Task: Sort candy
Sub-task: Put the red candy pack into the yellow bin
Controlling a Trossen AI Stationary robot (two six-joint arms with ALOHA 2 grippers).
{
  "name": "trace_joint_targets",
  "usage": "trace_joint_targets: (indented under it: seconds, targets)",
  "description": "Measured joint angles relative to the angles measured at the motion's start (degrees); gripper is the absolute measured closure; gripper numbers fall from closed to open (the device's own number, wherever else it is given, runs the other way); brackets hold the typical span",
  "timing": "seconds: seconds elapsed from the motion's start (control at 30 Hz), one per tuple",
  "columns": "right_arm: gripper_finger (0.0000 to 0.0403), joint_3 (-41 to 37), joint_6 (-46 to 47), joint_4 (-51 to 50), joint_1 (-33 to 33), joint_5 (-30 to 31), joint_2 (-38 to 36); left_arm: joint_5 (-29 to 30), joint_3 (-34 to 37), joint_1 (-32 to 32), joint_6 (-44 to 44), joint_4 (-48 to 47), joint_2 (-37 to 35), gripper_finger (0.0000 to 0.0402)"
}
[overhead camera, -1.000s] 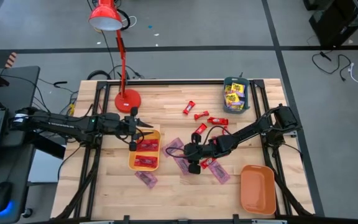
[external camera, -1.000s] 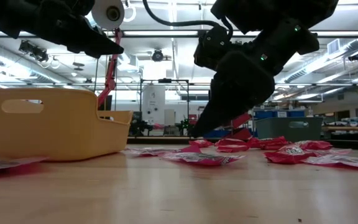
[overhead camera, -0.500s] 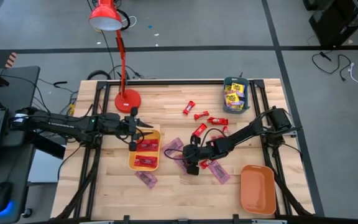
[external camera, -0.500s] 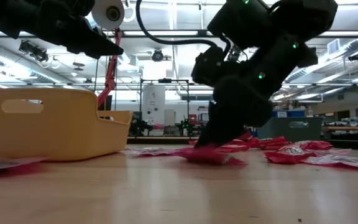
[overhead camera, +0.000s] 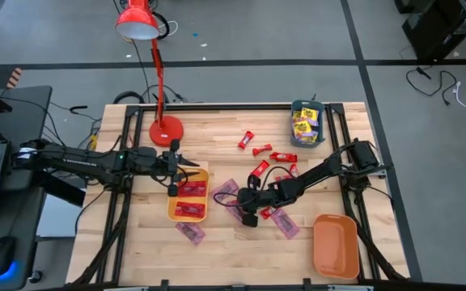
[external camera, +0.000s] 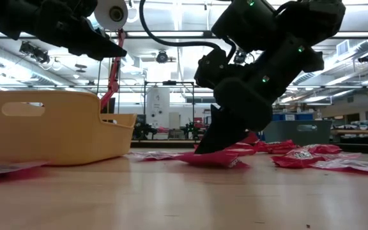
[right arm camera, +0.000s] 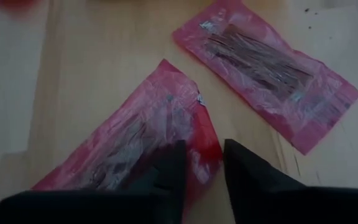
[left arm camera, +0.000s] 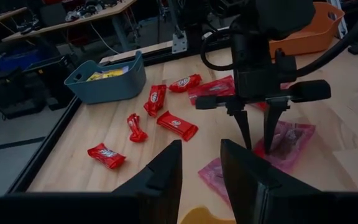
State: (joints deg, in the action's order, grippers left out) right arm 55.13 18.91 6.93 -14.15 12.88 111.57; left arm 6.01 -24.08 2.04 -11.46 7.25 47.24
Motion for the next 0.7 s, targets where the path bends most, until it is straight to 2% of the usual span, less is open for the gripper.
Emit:
trace_joint_targets:
  seconds: [0.27, 0.43, 0.7]
  targets:
    - [0.0396, 0.0, -0.9, 1.0, 0.0, -0.8, 0.0, -0.2, 0.0, 0.0, 0.0, 0.0, 0.0, 0.0289]
    - [0.0401, 0.0, -0.2, 1.0, 0.0, -1.3, -0.4, -1.6, 0.0, 0.0, 0.2, 0.0, 0.0, 0.0289]
    - [0.0403, -0.1, -1.7, 1.6, -0.2, 0.6, -5.1, -7.5, 0.0, 0.0, 1.5, 0.1, 0.0, 0.0289]
